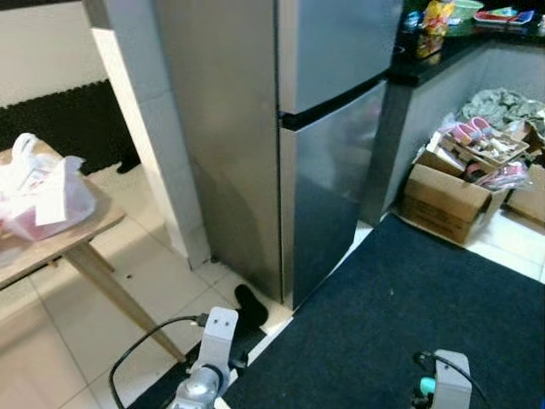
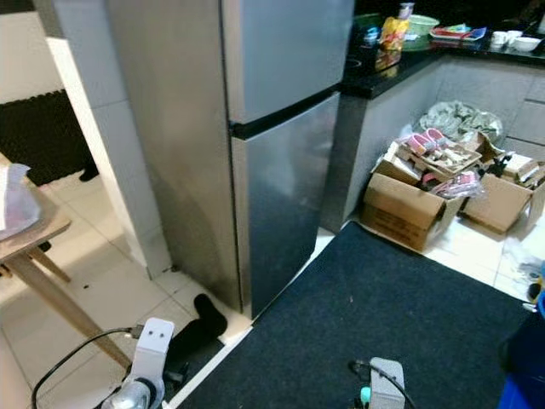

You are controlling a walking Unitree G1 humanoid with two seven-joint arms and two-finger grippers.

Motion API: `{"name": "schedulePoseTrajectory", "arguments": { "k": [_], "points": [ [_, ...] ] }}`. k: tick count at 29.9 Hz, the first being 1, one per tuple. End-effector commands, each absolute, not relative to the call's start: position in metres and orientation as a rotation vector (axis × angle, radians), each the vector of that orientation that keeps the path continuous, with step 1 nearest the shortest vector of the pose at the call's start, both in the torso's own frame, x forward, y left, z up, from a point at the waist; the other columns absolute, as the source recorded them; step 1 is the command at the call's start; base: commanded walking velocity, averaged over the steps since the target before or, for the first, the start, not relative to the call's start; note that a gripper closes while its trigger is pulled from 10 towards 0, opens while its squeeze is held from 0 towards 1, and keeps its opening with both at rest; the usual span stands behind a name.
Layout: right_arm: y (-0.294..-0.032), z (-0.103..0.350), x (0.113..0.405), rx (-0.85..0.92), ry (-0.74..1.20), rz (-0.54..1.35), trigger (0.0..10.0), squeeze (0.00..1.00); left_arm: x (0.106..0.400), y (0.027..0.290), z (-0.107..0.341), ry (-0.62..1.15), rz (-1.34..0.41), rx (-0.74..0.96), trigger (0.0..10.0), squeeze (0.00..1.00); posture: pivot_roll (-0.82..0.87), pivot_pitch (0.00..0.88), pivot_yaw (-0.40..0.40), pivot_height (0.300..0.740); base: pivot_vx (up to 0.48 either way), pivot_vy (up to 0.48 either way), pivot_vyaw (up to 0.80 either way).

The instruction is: Restocking fridge

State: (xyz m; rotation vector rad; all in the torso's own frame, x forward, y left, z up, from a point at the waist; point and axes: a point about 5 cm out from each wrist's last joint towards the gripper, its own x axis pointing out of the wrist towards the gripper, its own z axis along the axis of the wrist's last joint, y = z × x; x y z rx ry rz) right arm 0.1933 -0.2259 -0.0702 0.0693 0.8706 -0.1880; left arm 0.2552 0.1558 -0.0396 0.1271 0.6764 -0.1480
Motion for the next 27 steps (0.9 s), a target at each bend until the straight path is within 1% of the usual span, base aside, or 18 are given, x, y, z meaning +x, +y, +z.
{"name": "schedulePoseTrajectory", "arguments": {
  "k": [1,2,5,9,27],
  "points": [
    [-0.2273,-0.0688,0.1949,0.067,0.861,-0.192,10.0,0.0,0.2536,0.1586,-0.041,0.69,-0.144,0.13,10.0,0.0,-0.11,0.008,0.051,0.74,0.0,-0.398,0.0],
    [-0.2273,-0.0688,0.1949,0.067,0.861,-0.192,10.0,0.0,0.2537,0.1586,-0.041,0.69,-0.144,0.131,10.0,0.0,-0.11,0.008,0.051,0.74,0.0,-0.398,0.0],
    [-0.2272,-0.0688,0.195,0.067,0.861,-0.191,10.0,0.0,0.2537,0.1589,-0.041,0.69,-0.142,0.129,10.0,0.0,-0.11,0.008,0.05,0.74,0.0,0.0,0.0],
    [-0.2267,-0.0688,0.1952,0.068,0.86,-0.191,10.0,0.0,0.2522,0.1591,-0.0422,0.697,-0.169,0.194,10.0,0.0,-0.11,0.006,0.051,0.74,0.0,0.0,0.0],
    [-0.2231,-0.0706,0.1934,0.077,0.864,-0.188,10.0,0.0,0.2528,0.1618,-0.0409,0.685,-0.166,0.165,10.0,0.0,-0.1,0.005,0.054,0.74,0.0,0.0,0.0]
  ]
}}
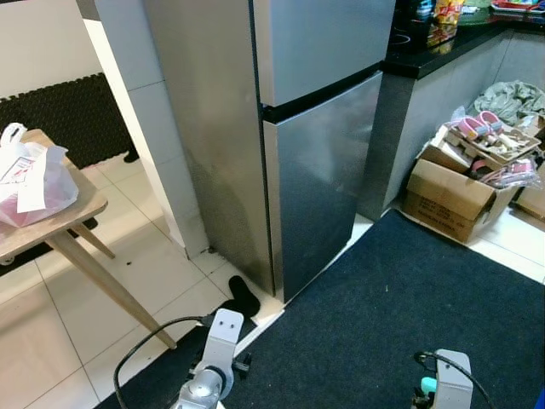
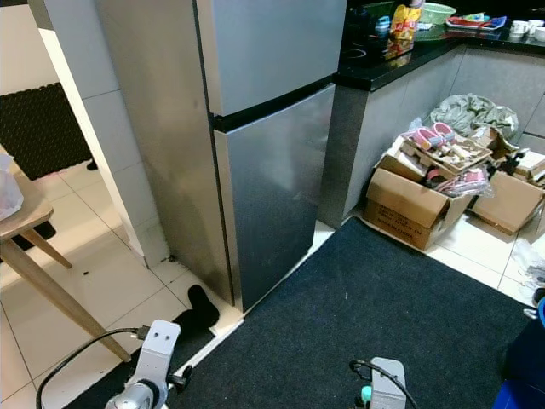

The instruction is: Restocking fridge

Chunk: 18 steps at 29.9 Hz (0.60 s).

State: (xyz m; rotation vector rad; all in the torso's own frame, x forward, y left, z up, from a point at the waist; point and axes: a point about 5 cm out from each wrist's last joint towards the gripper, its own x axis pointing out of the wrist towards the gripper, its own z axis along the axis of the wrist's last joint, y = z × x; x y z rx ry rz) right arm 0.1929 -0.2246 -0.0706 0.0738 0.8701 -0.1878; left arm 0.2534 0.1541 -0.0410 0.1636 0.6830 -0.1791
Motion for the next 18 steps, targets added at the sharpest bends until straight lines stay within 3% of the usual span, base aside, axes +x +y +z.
{"name": "schedulePoseTrajectory", "arguments": {
  "k": [1,3,18],
  "points": [
    [-0.223,-0.0708,0.1931,0.078,0.865,-0.188,10.0,0.0,0.2527,0.1618,-0.041,0.685,-0.166,0.163,10.0,0.0,-0.1,0.004,0.055,0.74,0.0,0.0,0.0],
    [-0.2229,-0.0709,0.193,0.079,0.865,-0.188,10.0,0.0,0.2527,0.1618,-0.041,0.685,-0.166,0.162,10.0,0.0,-0.1,0.004,0.055,0.74,0.0,0.0,0.0],
    [-0.2185,-0.0675,0.1998,0.083,0.83,-0.171,10.0,0.0,0.2545,0.1623,-0.0395,0.674,-0.16,0.158,10.0,0.0,-0.1,0.002,0.052,0.74,0.36,0.0,0.0]
  ]
}}
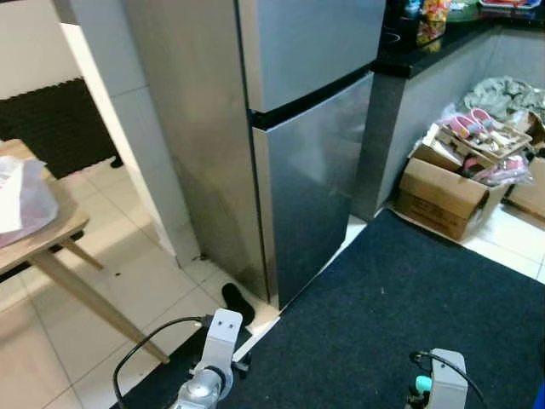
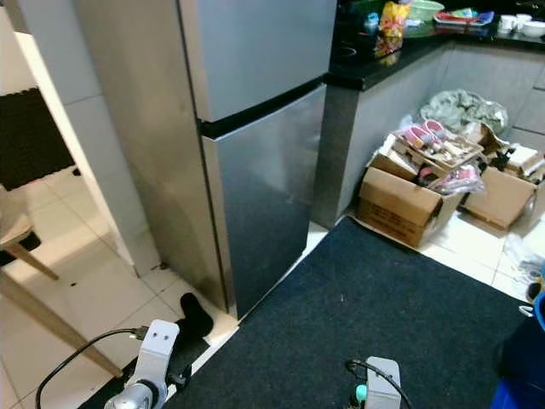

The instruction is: Restocking fridge

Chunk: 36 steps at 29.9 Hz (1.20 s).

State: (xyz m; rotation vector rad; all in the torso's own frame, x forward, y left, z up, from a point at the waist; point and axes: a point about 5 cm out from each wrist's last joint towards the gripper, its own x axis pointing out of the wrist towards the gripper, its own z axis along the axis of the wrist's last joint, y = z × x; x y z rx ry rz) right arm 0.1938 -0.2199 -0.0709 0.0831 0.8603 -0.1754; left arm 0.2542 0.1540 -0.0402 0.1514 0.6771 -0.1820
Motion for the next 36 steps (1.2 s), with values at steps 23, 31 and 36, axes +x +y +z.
{"name": "schedulePoseTrajectory", "arguments": {
  "k": [23,31,36],
  "points": [
    [-0.2183,-0.0668,0.2011,0.065,0.828,-0.157,10.0,0.0,0.2555,0.1637,-0.0386,0.669,-0.15,0.151,10.0,0.0,-0.1,0.0,0.048,0.74,0.341,0.0,0.0],
    [-0.2199,-0.0673,0.1997,0.084,0.832,-0.17,10.0,0.0,0.2565,0.1618,-0.038,0.667,-0.156,0.15,10.0,0.0,-0.1,0.0,0.052,0.74,0.324,0.0,-0.09],
    [-0.2203,-0.0683,0.1976,0.09,0.835,-0.172,10.0,0.0,0.2566,0.1603,-0.0381,0.667,-0.162,0.149,10.0,0.0,-0.1,0.0,0.052,0.74,0.316,0.0,-0.8]
  ]
}}
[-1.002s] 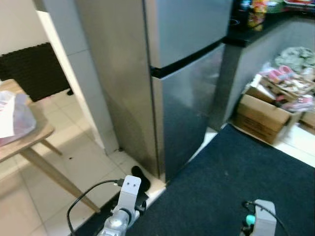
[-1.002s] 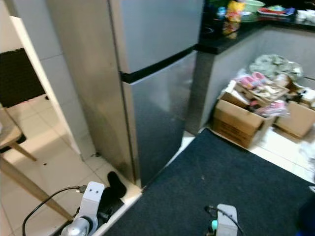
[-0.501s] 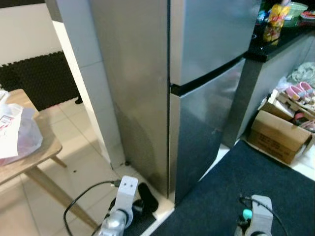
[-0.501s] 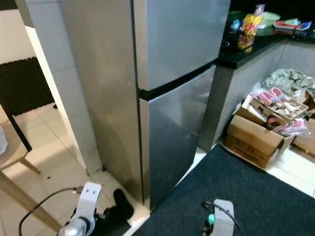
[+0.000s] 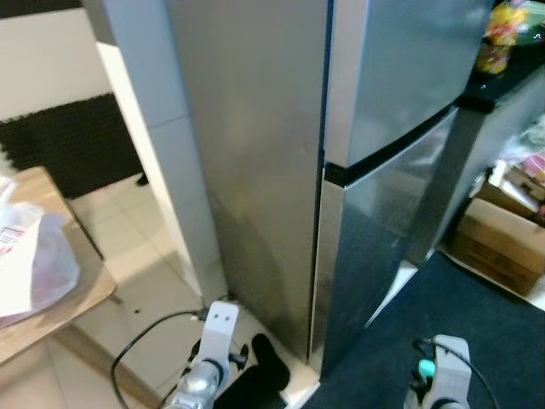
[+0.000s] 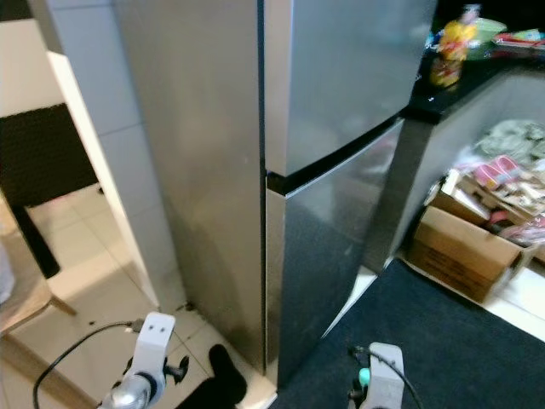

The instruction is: Restocking fridge

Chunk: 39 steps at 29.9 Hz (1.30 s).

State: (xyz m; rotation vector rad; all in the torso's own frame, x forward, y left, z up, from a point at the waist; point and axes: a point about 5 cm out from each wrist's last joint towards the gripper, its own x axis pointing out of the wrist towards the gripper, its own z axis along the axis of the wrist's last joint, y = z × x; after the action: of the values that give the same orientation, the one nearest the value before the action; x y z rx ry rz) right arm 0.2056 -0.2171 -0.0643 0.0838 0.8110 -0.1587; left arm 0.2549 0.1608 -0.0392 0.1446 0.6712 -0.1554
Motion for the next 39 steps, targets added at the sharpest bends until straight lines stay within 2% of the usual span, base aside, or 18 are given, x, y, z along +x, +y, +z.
{"name": "schedulePoseTrajectory", "arguments": {
  "k": [1,11,15,28,39],
  "points": [
    [-0.2203,-0.0685,0.1972,0.09,0.836,-0.172,10.0,0.0,0.2566,0.1601,-0.038,0.667,-0.162,0.15,10.0,0.0,-0.1,0.0,0.052,0.74,0.311,0.0,-0.8],
    [-0.2199,-0.069,0.1964,0.092,0.839,-0.171,10.0,0.0,0.2565,0.1597,-0.0383,0.669,-0.167,0.147,10.0,0.0,-0.11,0.0,0.054,0.74,0.305,0.0,-0.8],
    [-0.2202,-0.0683,0.1968,0.08,0.828,-0.169,10.0,0.0,0.2565,0.1589,-0.0382,0.667,-0.173,0.146,10.0,0.0,-0.11,0.0,0.054,0.74,0.262,0.0,0.0],
    [-0.2218,-0.0691,0.1943,0.084,0.827,-0.172,10.0,0.0,0.2595,0.1535,-0.0345,0.622,-0.196,0.154,10.0,0.0,-0.11,0.0,0.053,0.74,0.0,0.0,0.0],
    [-0.2225,-0.069,0.1939,0.083,0.825,-0.169,10.0,0.0,0.2579,0.1518,-0.0354,0.621,-0.203,0.155,10.0,0.0,-0.11,0.0,0.051,0.74,0.0,-0.426,0.0]
  ]
}}
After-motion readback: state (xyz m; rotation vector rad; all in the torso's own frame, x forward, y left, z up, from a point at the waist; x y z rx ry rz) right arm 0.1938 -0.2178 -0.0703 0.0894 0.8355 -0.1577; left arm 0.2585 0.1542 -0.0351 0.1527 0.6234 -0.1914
